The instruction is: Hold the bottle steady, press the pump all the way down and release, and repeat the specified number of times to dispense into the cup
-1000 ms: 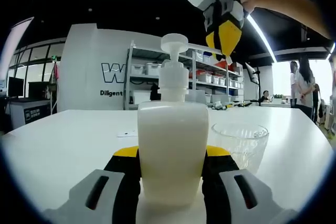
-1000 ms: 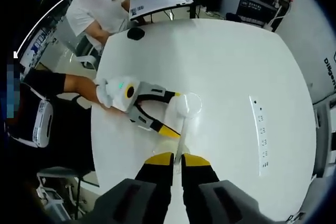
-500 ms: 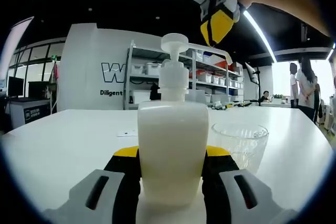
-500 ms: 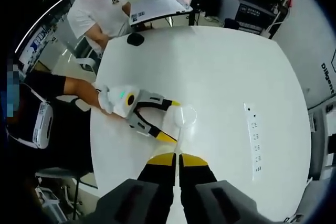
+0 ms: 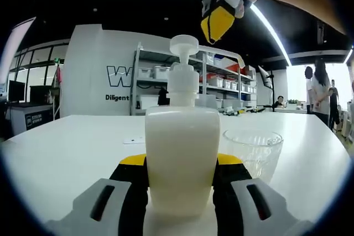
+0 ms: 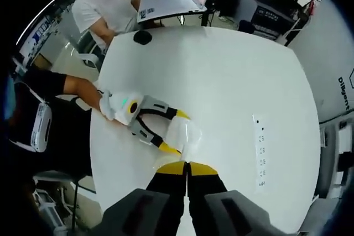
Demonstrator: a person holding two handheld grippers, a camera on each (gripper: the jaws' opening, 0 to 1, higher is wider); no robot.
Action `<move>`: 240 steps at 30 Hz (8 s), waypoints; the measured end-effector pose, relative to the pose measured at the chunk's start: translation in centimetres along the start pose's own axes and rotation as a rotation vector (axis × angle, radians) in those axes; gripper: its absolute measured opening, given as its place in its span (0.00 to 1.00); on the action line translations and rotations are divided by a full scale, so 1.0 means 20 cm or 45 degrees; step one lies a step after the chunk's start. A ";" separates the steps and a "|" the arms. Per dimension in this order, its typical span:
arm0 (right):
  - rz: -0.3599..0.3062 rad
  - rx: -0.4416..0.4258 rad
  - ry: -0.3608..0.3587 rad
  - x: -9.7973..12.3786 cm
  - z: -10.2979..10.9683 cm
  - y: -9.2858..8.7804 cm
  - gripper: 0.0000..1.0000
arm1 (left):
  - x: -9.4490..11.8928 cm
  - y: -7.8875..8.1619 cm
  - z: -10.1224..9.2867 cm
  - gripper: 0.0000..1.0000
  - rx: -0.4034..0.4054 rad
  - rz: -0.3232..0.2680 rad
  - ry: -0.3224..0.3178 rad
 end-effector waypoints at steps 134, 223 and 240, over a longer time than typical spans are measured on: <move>0.512 0.138 -0.040 -0.17 0.01 0.25 0.00 | -0.02 -0.01 0.00 0.42 -0.019 0.023 -0.071; 0.408 0.438 0.021 -0.11 0.02 0.23 0.00 | 0.03 -0.03 -0.03 0.42 -0.014 0.076 -0.072; 0.409 0.413 0.023 -0.12 0.01 0.23 0.00 | 0.02 -0.03 -0.01 0.42 -0.008 0.076 -0.071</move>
Point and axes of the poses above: the point that each gripper's makers call its tool centre point, and the gripper's own axes: x roughly backward along the fingers, z roughly to its left, y roughly out of its top, the point moved 10 cm from there along x, roughly backward along the fingers, and after that the axes turned 1 degree about -y, right-handed, at the moved point
